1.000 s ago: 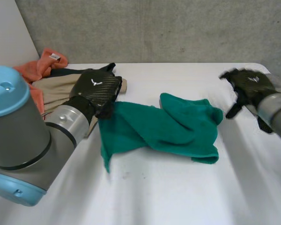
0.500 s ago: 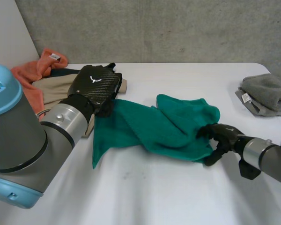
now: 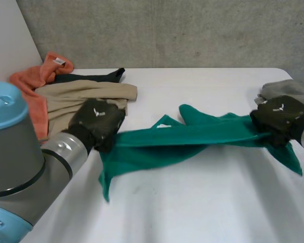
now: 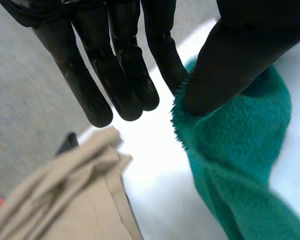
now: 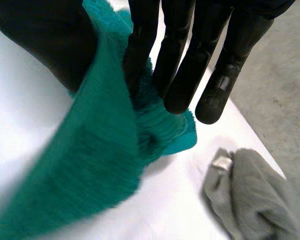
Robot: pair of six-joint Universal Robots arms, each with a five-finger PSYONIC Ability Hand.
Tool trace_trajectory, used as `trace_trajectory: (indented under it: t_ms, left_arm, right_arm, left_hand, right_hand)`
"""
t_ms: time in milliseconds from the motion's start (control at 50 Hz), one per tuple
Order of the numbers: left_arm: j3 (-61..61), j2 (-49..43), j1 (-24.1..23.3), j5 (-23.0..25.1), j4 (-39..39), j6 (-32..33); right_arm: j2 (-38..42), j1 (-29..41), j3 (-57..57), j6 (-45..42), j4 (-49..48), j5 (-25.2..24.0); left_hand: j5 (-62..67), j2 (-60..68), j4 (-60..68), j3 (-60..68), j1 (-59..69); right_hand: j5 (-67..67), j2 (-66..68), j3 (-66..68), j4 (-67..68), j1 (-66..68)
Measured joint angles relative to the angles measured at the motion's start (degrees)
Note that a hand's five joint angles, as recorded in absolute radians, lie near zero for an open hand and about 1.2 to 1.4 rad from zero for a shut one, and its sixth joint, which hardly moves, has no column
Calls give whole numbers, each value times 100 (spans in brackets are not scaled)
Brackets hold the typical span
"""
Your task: Fold the laundry.
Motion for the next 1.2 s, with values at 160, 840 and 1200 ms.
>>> trace_trajectory:
  t_ms: [160, 840, 1200]
  left_arm:
    - [601, -1284, -21, -34, -189, 570]
    - [684, -793, 131, -409, 3365, 1383]
    - [-1008, -1207, 75, -647, 2392, 1383]
  right_arm:
    - [654, 279, -417, -1346, 404, 694]
    - [909, 966, -714, 296, -4283, 1205]
    - [855, 795, 1255, 447, -3276, 515]
  left_hand:
    - [0, 0, 0, 0, 0]
    - [1, 12, 22, 14, 0]
    - [-2361, -2698, -2623, -2537, -2604]
  right_hand:
    - [52, 149, 0, 1, 97]
    - [104, 149, 2, 4, 97]
    - [111, 149, 4, 24, 112]
